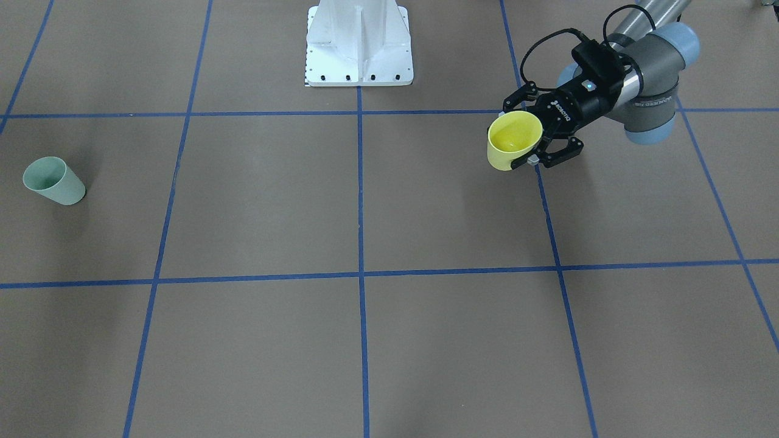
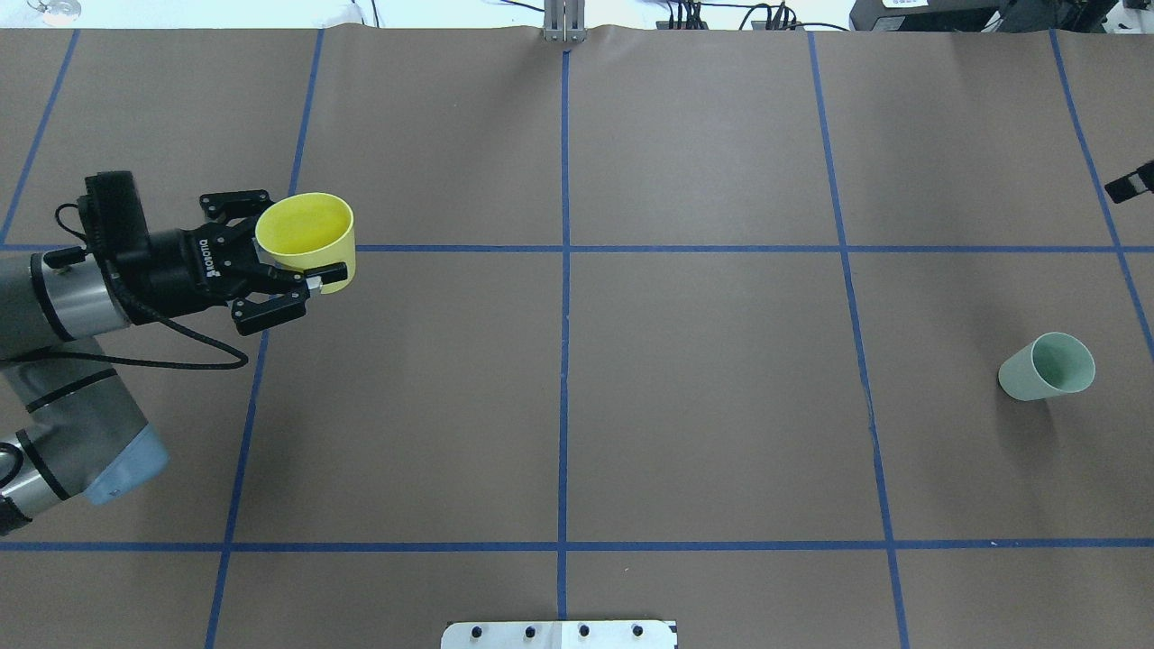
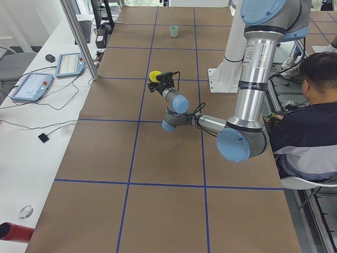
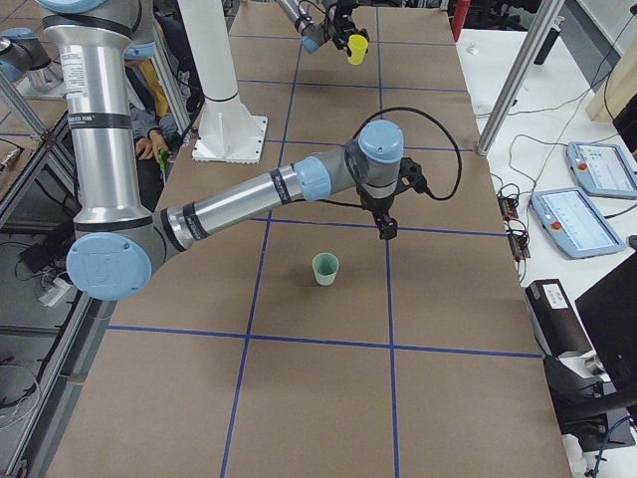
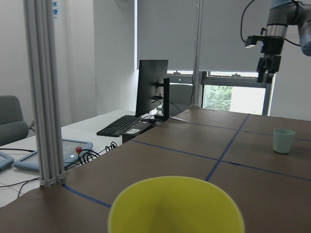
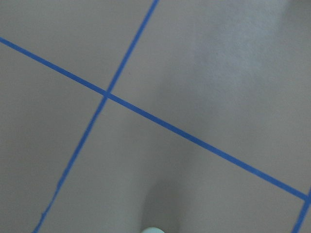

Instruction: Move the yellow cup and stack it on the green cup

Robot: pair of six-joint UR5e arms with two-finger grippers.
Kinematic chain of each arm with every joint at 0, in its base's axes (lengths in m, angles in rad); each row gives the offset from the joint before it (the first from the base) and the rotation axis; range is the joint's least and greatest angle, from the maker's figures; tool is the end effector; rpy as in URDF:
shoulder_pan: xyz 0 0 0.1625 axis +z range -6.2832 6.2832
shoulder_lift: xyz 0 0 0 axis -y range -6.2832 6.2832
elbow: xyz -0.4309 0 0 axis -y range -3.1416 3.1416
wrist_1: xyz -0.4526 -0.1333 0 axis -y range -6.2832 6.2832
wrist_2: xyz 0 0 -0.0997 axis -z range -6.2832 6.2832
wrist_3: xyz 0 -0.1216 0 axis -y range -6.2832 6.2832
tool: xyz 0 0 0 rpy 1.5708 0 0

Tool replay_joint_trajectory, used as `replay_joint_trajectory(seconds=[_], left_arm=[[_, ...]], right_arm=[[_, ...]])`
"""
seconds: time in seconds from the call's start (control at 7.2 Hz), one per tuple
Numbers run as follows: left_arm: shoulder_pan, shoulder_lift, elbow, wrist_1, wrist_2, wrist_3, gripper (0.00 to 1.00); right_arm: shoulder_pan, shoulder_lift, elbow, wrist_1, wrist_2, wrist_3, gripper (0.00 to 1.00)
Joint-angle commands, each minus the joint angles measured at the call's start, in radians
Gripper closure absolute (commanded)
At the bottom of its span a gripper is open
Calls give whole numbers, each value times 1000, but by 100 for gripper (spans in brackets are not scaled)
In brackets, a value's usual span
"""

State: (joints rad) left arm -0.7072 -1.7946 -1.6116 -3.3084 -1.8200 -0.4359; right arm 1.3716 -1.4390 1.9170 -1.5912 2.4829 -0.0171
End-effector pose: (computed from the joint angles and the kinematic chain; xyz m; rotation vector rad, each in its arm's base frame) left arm 0.3873 -0.4670 0.3244 1.5103 1.3511 0.5218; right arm -0.0785 -0.5767 0.4042 0.3440 -0.9359 -0.4067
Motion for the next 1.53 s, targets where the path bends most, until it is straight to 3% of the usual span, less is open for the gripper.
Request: replay_joint_trajectory(seconds=[0.0, 0.28, 0.69, 0.97, 1.25, 1.39], left_arm=[[30, -70, -86, 192, -64, 9, 100], [87, -103, -82, 242, -56, 104, 100], [109, -109, -71, 243, -51, 120, 100], [127, -109, -73, 242, -50, 152, 100], [200, -112, -71, 240, 68, 183, 100], [215, -117, -73, 240, 85, 195, 100]], right_arm=[[-105, 122, 11, 89, 25, 272, 1], [-266, 256, 1, 224, 10, 595, 1], [-496, 461, -3, 221, -140, 952, 1], [-616, 552, -39, 202, -228, 1102, 1], [-675, 659, -53, 66, -231, 1192, 1], [-689, 678, -56, 63, -240, 1238, 1]])
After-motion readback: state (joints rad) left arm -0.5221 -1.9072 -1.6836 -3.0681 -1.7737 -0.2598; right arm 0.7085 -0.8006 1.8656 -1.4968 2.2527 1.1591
